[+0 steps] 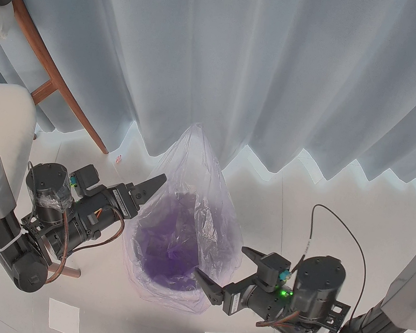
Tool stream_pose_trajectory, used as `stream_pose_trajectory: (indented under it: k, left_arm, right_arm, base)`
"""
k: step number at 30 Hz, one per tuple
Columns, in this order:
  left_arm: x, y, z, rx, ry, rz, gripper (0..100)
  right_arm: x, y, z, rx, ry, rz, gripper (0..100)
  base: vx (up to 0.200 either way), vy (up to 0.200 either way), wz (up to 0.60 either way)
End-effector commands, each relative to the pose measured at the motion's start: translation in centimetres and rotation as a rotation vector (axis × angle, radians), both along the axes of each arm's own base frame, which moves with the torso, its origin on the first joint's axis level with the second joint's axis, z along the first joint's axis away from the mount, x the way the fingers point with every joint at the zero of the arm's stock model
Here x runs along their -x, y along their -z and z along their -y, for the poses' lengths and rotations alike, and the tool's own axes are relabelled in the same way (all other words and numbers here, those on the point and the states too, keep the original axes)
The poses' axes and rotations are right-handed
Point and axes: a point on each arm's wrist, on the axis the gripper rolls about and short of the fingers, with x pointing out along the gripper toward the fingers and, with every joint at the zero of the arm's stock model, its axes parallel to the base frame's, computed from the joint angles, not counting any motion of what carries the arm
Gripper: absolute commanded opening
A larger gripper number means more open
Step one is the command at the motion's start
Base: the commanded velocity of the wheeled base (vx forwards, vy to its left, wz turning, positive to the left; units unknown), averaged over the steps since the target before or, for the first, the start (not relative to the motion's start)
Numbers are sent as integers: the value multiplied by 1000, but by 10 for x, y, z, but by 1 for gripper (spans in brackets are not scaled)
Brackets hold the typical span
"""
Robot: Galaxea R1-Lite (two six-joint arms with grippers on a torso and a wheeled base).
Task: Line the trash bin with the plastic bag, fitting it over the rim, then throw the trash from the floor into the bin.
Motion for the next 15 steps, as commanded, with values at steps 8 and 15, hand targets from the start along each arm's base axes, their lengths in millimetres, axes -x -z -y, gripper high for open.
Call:
stream_pose_trajectory:
  k: [8,15]
  left_arm:
    - [-11,16,-10,-20,-45,-46,100]
    - [-21,28,-21,-32,-85,-78,100]
  right_arm:
    - [-42,-27,-32,69,96,-47,100]
    - [-44,-21,-31,84,108,-58,100]
  base:
    - [0,0,0]
    - [0,0,0]
